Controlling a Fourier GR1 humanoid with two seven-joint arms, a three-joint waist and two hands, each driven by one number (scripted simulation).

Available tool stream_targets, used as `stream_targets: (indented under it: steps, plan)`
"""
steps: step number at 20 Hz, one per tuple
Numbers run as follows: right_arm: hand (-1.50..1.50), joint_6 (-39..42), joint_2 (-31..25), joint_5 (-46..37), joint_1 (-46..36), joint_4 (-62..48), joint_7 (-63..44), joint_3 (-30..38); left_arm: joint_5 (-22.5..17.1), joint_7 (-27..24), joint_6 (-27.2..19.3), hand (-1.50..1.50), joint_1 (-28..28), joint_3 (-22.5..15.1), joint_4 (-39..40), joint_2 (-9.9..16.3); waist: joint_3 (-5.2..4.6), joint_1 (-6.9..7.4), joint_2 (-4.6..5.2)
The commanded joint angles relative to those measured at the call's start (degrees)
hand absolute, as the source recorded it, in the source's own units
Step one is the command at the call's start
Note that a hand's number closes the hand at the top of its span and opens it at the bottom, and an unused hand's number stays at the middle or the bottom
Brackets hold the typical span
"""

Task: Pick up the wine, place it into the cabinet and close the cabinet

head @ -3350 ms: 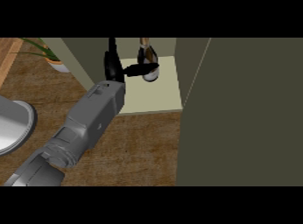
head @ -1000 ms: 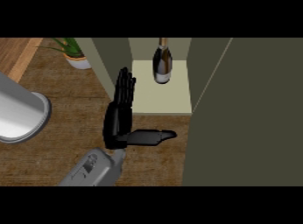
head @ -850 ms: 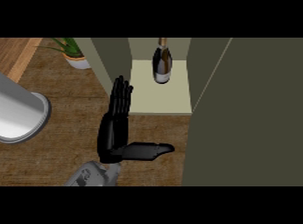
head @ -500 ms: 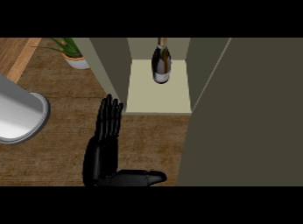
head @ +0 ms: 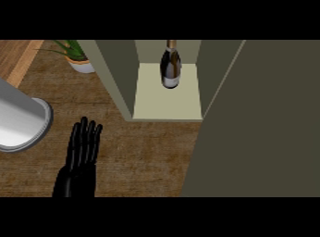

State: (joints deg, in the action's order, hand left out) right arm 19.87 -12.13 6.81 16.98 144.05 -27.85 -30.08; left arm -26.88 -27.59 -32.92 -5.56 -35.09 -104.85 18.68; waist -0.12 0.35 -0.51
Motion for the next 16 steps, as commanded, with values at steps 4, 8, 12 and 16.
stream_targets:
  steps: [4, 8, 12, 16]
  plan:
    - [1.5, -1.91, 2.5, -2.84, -2.67, 10.08, -6.63, -12.69, -1.62, -3.76, 4.22, -1.5, -8.98, 3.04, -5.91, 5.8, -0.09, 0.24, -0.13]
    - [1.5, -5.35, 7.14, -2.44, -9.1, 4.95, -11.27, -14.41, -4.85, -1.78, 6.41, -1.5, -12.0, 6.67, -11.7, 9.82, -0.18, 1.43, 0.02]
    - [1.5, -8.3, 11.54, -2.88, -11.97, 2.92, -15.39, -17.95, -8.64, -2.56, 10.91, -1.5, -14.8, 12.21, -12.38, 13.7, -0.26, 1.59, -0.05]
    - [1.5, -14.64, 11.9, -4.65, -19.96, -3.13, -13.3, -20.4, -11.76, -3.04, 14.06, -1.5, -16.61, 15.45, -12.9, 14.91, -0.3, 2.22, 0.03]
